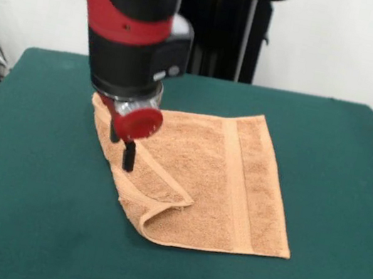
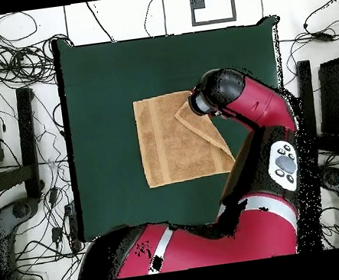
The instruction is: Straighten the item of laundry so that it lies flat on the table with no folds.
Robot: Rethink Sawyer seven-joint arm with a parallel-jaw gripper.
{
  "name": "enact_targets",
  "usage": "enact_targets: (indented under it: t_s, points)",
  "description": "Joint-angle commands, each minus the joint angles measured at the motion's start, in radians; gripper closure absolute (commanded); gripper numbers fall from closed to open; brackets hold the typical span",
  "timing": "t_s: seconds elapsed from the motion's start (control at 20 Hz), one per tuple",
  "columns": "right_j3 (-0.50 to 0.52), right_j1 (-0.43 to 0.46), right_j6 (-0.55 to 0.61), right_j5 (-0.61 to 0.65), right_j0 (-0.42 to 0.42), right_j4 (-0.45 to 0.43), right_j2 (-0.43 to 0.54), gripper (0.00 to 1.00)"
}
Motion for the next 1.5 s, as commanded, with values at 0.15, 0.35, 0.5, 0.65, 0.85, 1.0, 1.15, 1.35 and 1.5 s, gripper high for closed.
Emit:
enact_targets:
  t_s: [0.15, 0.35, 0.5, 0.65, 0.85, 1.0, 1.15, 1.35, 1.5]
  points:
    - [-0.018, 0.019, 0.289, 0.065, 0.052, 0.027, 0.035, 0.0]
    - [-0.015, 0.047, 0.294, 0.03, 0.065, 0.028, 0.046, 0.0]
    - [-0.004, 0.048, 0.271, 0.017, 0.063, 0.024, 0.056, 0.0]
    - [-0.004, 0.051, 0.269, 0.013, 0.067, 0.025, 0.057, 0.0]
    - [-0.004, 0.061, 0.267, 0.002, 0.073, 0.032, 0.069, 0.0]
    - [-0.019, 0.077, 0.272, 0.0, 0.076, 0.028, 0.064, 0.0]
    - [-0.033, 0.085, 0.266, 0.013, 0.067, 0.027, 0.065, 0.0]
    - [-0.028, 0.09, 0.228, 0.003, 0.05, 0.021, 0.077, 0.0]
    - [-0.029, 0.091, 0.221, 0.002, 0.055, 0.019, 0.082, 0.0]
